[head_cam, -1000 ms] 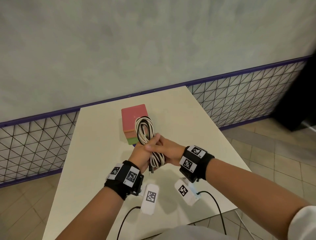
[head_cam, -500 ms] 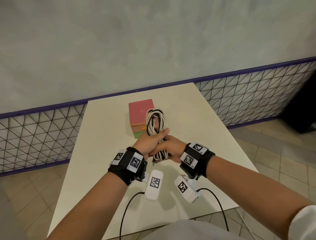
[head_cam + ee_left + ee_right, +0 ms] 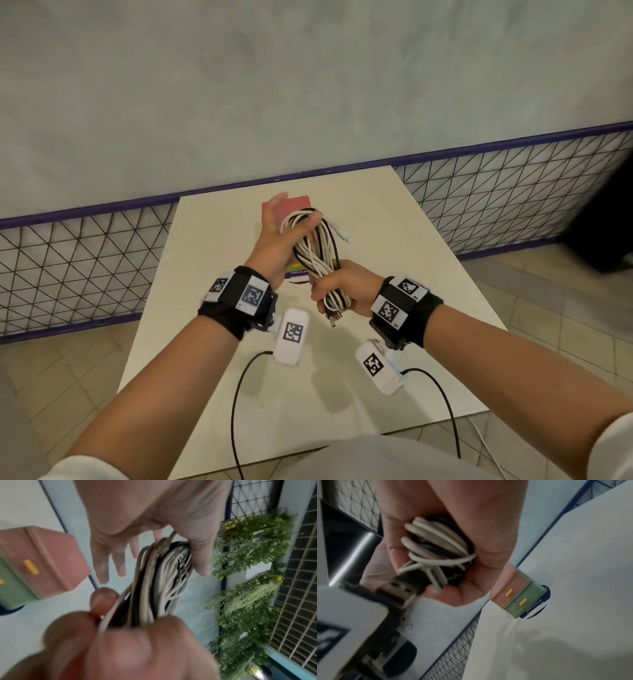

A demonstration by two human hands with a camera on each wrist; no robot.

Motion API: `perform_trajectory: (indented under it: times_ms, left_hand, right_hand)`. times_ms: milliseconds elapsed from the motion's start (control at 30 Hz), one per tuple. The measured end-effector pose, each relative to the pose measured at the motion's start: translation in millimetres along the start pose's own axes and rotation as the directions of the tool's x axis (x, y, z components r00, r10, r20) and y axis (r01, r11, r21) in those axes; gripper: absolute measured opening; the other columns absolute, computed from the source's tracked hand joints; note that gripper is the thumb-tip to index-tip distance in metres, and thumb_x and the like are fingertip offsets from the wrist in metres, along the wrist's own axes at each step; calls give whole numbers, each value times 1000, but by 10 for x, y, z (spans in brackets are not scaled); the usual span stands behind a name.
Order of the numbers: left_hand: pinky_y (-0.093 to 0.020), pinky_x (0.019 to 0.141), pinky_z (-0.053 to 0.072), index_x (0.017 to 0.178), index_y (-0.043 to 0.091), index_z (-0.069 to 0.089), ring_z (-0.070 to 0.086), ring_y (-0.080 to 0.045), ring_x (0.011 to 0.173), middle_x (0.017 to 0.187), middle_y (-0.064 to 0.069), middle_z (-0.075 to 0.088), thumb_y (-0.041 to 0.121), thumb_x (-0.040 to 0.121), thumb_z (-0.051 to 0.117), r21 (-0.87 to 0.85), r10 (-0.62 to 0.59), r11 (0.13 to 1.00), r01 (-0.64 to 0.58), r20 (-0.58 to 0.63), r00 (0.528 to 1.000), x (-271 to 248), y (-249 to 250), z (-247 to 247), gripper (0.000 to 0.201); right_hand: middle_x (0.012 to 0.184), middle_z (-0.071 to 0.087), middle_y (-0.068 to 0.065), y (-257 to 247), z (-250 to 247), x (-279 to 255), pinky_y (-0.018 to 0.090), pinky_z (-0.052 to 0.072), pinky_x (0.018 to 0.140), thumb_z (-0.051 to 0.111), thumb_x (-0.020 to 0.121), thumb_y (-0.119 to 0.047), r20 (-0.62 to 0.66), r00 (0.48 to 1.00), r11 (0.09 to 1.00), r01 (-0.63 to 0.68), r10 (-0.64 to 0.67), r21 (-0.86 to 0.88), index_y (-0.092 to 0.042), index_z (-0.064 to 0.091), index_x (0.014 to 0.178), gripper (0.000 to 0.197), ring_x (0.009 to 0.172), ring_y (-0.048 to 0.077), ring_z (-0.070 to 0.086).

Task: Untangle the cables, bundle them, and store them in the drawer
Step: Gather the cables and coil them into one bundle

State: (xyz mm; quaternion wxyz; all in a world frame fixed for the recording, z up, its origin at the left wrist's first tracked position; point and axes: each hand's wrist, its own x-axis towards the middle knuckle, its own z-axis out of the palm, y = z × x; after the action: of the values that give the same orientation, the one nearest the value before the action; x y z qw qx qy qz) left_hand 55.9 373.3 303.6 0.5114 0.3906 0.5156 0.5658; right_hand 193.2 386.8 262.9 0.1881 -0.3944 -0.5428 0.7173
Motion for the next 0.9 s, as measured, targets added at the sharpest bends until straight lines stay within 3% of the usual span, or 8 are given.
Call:
perform_trajectory:
  times_ms: [100, 233, 333, 433, 500, 567, 700, 900]
  left_hand:
    - [-31, 69, 56, 130, 25, 53, 69, -17, 77, 102, -5, 67, 17, 86, 65, -11, 58, 998, -57, 123, 991, 41, 92, 27, 46]
    - [-34, 69, 55, 96, 16, 69, 67, -16, 68, 80, -3, 71, 11, 91, 59, -19, 95, 995, -93, 129, 987, 60, 112, 81, 13]
    - [-27, 60, 52, 71, 15, 67, 63, -11, 57, 64, 0, 65, 16, 94, 56, -50, 31, 998, -29, 53, 998, 70, 95, 108, 24]
    - [-34, 66, 50, 60, 15, 54, 64, -19, 58, 61, -5, 51, 34, 93, 55, -89, -43, 995, 51, 89, 995, 99, 73, 89, 38]
    - [-34, 67, 50, 54, 17, 50, 65, -20, 58, 57, -2, 48, 36, 93, 55, -88, -69, 993, 77, 86, 994, 97, 69, 81, 43]
    - [-27, 56, 49, 48, 18, 50, 60, -16, 47, 47, 1, 48, 33, 93, 56, -72, -79, 994, 83, 46, 996, 95, 62, 91, 48]
    - [-21, 45, 40, 57, 16, 47, 48, -11, 33, 37, 6, 46, 28, 89, 64, -8, -120, 993, 120, -125, 985, 111, 51, 138, 38]
    - [-39, 69, 50, 63, 11, 50, 51, -18, 39, 41, 0, 48, 20, 86, 64, 62, -191, 976, 210, -230, 954, 170, -86, 92, 28]
  right_hand:
    - [54, 47, 10, -16, 54, -25, 27, 46, 46, 60, 60, 2, 92, 996, 1000, -6, 8, -19, -9, 53, 63, 13, 44, 24, 56]
    - [56, 50, 10, -61, 43, -39, 25, 46, 43, 62, 61, -2, 98, 995, 995, -16, 26, -100, -9, 56, 76, 18, 42, 23, 55]
    - [59, 51, 13, -56, -6, -47, 26, 46, 42, 66, 61, -5, 65, 998, 989, -10, 20, -147, -5, 53, 78, 21, 44, 26, 54]
    - [59, 52, 11, -57, -36, -56, 26, 46, 42, 68, 64, -3, 61, 998, 983, -4, 16, -186, -4, 52, 79, 22, 46, 26, 53]
    - [58, 53, 6, -62, -45, -65, 24, 45, 42, 67, 69, 2, 41, 999, 979, 4, 5, -206, -7, 55, 79, 17, 45, 23, 53]
    - [58, 52, 3, -59, -29, -53, 23, 44, 45, 66, 71, 3, 7, 1000, 967, 22, -21, -255, -11, 56, 72, 17, 45, 18, 51]
    - [58, 46, 1, 10, 53, 23, 24, 39, 51, 66, 72, -4, -109, 989, 872, 39, -105, -488, -14, 45, 63, 25, 52, 19, 46]
    - [66, 49, 0, 148, 139, 9, 26, 34, 52, 64, 75, -15, -130, 960, 708, 87, -247, -701, -17, 40, 65, 26, 63, 19, 47]
